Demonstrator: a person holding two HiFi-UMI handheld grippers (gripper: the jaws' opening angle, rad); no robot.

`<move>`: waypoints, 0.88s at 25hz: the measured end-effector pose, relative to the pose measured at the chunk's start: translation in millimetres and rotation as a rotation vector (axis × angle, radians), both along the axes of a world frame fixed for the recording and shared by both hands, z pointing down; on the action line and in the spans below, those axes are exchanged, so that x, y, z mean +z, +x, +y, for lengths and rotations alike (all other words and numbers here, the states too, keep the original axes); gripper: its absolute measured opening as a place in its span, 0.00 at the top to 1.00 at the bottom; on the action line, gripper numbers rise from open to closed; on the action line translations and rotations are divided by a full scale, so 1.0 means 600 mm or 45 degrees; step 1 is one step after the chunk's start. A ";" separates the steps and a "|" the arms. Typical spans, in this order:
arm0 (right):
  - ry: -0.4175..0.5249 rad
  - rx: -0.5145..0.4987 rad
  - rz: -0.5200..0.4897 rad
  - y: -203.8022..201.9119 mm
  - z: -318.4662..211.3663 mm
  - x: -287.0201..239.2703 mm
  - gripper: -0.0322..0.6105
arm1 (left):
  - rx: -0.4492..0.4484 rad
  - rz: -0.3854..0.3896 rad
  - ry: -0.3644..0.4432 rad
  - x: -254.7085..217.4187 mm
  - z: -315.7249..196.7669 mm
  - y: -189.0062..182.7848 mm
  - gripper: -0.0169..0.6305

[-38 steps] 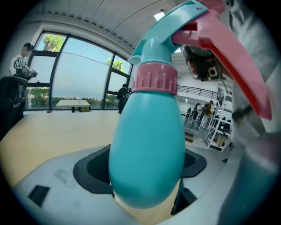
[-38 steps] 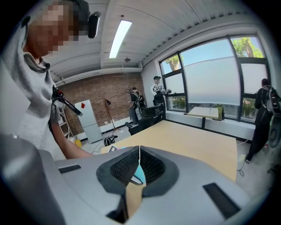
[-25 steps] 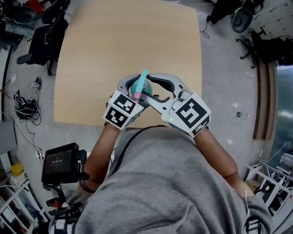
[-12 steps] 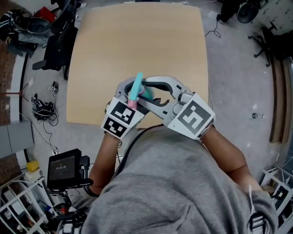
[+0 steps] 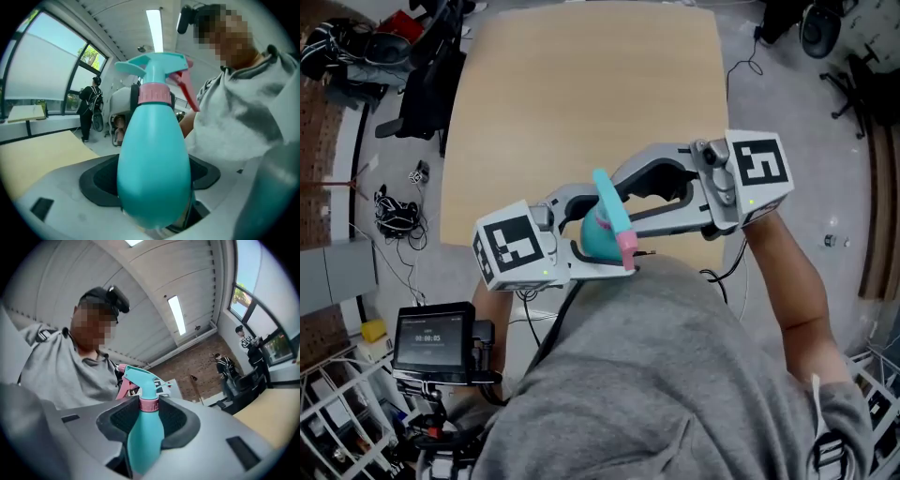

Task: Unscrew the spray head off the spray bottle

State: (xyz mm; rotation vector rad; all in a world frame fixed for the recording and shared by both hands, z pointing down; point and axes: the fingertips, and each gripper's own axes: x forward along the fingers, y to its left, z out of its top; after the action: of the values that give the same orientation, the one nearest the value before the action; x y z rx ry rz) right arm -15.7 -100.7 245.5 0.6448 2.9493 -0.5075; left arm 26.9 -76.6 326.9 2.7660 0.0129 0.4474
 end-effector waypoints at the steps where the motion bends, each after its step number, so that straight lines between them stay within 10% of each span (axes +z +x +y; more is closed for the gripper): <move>1: -0.050 -0.048 -0.038 0.010 -0.006 -0.007 0.74 | -0.007 0.051 -0.045 -0.013 -0.004 0.005 0.35; 5: -0.118 0.054 -0.106 0.023 -0.036 -0.006 0.74 | -0.175 0.074 -0.075 -0.012 -0.038 0.005 0.35; 13: -0.024 0.677 -0.027 0.129 -0.130 -0.054 0.67 | -0.707 -0.486 0.374 0.087 -0.152 -0.066 0.36; 17: 0.403 0.629 0.423 0.061 -0.111 -0.009 0.64 | -0.786 -0.602 0.511 0.108 -0.156 -0.085 0.36; 22: 0.363 0.452 0.846 0.017 -0.086 0.065 0.64 | -0.713 -0.686 0.625 0.108 -0.148 -0.065 0.36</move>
State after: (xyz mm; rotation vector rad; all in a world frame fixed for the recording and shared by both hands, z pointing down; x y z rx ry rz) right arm -5.6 -152.3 284.6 -0.0801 3.6852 -0.3078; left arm -12.1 -165.1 391.8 2.8043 -1.0928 1.1229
